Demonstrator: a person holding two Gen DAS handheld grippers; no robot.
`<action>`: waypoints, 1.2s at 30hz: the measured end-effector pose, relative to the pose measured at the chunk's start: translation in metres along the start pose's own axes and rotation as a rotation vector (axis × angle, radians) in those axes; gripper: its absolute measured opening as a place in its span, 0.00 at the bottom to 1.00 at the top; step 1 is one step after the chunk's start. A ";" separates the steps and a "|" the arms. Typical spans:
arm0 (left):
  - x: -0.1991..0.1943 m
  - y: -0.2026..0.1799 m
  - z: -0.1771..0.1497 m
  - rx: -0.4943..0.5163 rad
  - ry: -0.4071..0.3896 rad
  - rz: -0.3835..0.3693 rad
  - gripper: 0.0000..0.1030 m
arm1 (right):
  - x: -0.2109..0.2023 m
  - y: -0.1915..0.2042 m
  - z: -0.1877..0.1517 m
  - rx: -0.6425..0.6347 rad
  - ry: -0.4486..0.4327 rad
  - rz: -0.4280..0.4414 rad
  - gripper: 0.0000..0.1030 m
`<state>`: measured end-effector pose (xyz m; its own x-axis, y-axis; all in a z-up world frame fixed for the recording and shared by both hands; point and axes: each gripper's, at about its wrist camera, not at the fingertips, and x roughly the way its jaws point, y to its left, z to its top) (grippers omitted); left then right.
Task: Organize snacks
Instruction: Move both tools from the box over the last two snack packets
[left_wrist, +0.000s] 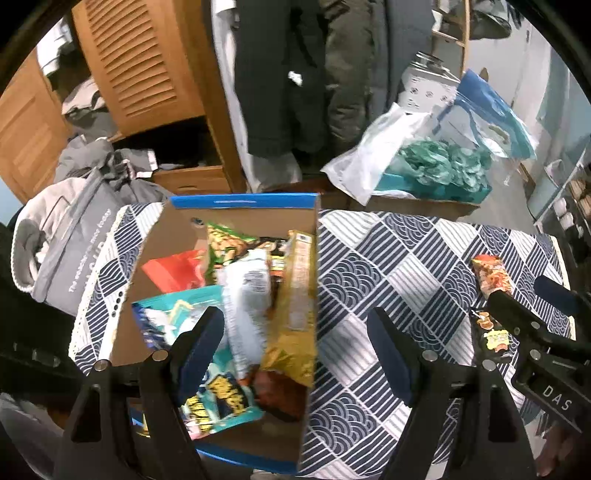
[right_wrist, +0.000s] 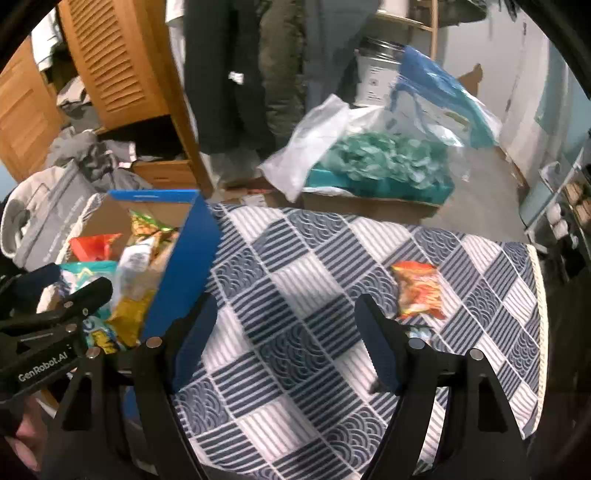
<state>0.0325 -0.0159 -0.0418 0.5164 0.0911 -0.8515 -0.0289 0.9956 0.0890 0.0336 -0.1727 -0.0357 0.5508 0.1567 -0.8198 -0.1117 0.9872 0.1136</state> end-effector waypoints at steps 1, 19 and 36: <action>0.001 -0.004 0.001 0.005 0.002 0.000 0.79 | 0.000 -0.004 -0.001 0.005 0.001 -0.005 0.75; 0.040 -0.079 0.017 0.093 0.057 0.014 0.79 | 0.035 -0.092 -0.009 0.030 0.098 -0.135 0.75; 0.118 -0.135 0.044 0.147 0.128 0.015 0.79 | 0.134 -0.156 0.012 0.096 0.268 -0.089 0.75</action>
<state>0.1350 -0.1409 -0.1316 0.4034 0.1172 -0.9075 0.0944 0.9811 0.1687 0.1349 -0.3055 -0.1559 0.3152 0.0692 -0.9465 0.0129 0.9969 0.0772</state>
